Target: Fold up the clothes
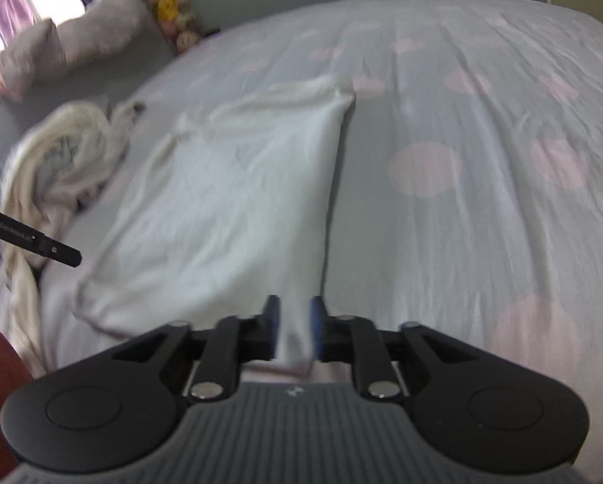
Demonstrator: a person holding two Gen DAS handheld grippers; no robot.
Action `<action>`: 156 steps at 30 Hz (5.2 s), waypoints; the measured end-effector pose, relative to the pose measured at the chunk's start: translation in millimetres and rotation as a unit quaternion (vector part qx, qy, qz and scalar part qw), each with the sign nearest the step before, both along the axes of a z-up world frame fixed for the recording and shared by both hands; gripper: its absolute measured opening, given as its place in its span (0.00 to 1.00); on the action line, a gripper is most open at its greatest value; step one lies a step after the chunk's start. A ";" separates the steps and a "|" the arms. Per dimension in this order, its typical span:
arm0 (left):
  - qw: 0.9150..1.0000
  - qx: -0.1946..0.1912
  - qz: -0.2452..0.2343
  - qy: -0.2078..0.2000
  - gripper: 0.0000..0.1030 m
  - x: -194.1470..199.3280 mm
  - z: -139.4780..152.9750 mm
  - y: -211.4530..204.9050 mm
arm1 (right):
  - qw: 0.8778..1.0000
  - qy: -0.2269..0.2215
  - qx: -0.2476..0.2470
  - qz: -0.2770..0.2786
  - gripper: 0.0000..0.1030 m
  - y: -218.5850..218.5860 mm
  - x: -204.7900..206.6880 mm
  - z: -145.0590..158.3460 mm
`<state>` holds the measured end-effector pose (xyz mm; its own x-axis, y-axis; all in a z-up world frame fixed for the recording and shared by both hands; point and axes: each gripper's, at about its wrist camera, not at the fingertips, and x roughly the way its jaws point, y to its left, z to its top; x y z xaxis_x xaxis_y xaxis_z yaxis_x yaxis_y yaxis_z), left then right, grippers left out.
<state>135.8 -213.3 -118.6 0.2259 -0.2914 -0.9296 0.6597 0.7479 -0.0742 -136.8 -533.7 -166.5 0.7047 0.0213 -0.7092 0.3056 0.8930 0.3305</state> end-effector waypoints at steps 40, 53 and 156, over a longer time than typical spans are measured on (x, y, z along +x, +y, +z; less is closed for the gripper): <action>0.980 -0.169 0.106 -0.017 0.45 102.3 -76.5 -65.9 | 0.990 -0.065 0.126 0.008 0.62 -128.0 183.3 -50.8; 0.976 -0.202 0.069 0.045 0.38 104.1 -80.5 -70.9 | 0.990 -0.074 0.121 0.023 0.45 -111.2 187.7 -55.0; 0.917 -0.204 -0.304 0.155 0.11 -301.3 -22.7 -592.4 | 0.957 0.068 -0.094 -0.265 0.12 -442.7 -259.8 94.3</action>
<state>-165.5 -805.7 -141.3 -0.3509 -0.6146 -0.7065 0.8454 0.1166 -0.5213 -396.6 -976.4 -72.2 0.4821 -0.4504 -0.7515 0.7606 0.6408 0.1040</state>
